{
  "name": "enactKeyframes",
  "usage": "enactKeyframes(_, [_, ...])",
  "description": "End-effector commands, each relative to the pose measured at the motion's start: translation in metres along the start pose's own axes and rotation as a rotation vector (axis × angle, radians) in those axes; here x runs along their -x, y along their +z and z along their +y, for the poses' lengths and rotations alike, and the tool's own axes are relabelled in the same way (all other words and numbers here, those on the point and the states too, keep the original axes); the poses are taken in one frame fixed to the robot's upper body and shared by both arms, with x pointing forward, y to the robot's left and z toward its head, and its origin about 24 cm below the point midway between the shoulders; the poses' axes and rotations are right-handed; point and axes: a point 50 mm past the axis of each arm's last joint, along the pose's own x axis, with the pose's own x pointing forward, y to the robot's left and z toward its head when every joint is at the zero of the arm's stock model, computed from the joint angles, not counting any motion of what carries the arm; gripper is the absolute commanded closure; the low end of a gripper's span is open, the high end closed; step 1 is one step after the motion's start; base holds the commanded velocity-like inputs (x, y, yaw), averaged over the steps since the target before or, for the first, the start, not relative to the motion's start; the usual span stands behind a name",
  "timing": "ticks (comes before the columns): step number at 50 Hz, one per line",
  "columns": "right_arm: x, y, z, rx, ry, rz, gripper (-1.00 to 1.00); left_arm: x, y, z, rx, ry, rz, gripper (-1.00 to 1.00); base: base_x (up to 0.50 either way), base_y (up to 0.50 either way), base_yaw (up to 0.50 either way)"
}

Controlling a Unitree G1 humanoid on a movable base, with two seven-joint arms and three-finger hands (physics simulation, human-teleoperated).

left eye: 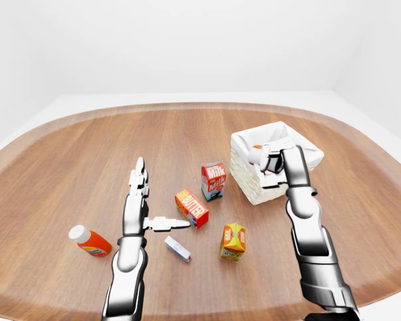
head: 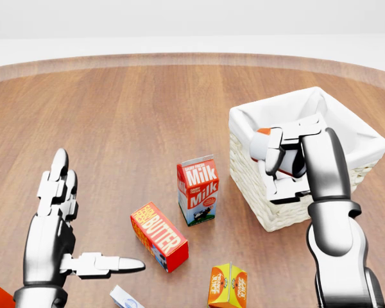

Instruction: Pick up the alphabet soup and the tomato sauce, and put them in the basket.

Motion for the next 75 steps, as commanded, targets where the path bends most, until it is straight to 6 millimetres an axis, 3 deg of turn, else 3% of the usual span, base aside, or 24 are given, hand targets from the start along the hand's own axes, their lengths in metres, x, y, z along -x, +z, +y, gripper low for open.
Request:
enactKeyframes(1, [-0.023,-0.01,0.0,0.014,-0.035,0.028,1.0,0.001,0.0,0.0,-0.001,-0.003,0.001,-1.0,0.0,0.0,0.0])
enactKeyframes(17, [-0.059,-0.008,-0.006,0.048,-0.057,0.045,1.0,0.0,-0.002,0.0,-0.002,-0.005,0.007,-1.0,0.0,0.0,0.0])
enactKeyframes(38, [-0.088,-0.021,-0.004,0.092,-0.07,0.089,1.0,-0.001,0.001,0.0,0.001,0.004,-0.004,-1.0,0.0,0.0,0.0])
enactKeyframes(48, [-0.092,-0.05,0.004,0.229,-0.065,0.233,1.0,-0.001,0.0,0.0,0.0,0.001,-0.003,-1.0,0.0,0.0,0.0])
enactKeyframes(62, [-0.1,-0.051,0.003,0.343,-0.076,0.267,1.0,0.0,-0.001,-0.001,-0.001,-0.005,0.005,-1.0,0.0,0.0,0.0])
enactKeyframes(75, [-0.112,-0.033,0.002,0.406,-0.085,0.191,1.0,0.0,-0.001,-0.001,-0.002,-0.005,0.004,-1.0,0.0,0.0,0.0])
